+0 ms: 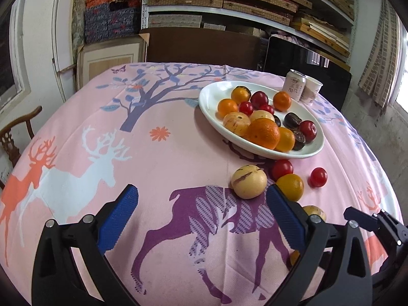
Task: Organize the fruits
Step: 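Grasp a pale yellow speckled fruit with the left gripper while the right gripper grasps another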
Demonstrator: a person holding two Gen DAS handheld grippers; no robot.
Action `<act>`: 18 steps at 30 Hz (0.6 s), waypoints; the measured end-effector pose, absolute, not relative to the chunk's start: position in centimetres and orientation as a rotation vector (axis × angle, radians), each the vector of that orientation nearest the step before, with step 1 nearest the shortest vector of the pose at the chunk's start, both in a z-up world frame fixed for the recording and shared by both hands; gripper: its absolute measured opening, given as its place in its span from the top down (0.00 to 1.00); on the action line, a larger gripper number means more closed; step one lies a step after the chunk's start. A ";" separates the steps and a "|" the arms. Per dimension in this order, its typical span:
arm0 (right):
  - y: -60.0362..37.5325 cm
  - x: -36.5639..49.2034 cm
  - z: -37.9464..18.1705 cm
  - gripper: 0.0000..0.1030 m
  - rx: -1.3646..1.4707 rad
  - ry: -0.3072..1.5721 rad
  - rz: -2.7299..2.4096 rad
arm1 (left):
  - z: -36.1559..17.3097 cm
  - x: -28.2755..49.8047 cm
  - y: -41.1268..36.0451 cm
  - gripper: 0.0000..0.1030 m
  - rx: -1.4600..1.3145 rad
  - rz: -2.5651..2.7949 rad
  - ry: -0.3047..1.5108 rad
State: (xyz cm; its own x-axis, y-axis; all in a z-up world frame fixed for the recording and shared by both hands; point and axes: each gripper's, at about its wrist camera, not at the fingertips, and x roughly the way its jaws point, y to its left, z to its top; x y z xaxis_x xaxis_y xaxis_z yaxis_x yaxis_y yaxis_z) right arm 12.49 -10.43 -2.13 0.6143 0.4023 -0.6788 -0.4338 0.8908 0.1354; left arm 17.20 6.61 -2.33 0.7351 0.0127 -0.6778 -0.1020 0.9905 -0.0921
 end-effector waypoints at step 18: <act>-13.8 15.6 -3.3 0.59 0.147 0.857 0.418 | -3.8 20.3 2.6 0.04 -0.004 -0.050 0.791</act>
State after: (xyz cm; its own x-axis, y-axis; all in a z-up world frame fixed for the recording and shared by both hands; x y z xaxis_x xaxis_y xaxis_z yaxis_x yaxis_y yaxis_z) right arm 15.55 -13.77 -3.26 0.5795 0.4144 -0.7017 -0.2981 0.9092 0.2908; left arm 20.27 2.63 -3.82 0.7022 -0.0460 -0.7105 0.0431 0.9988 -0.0220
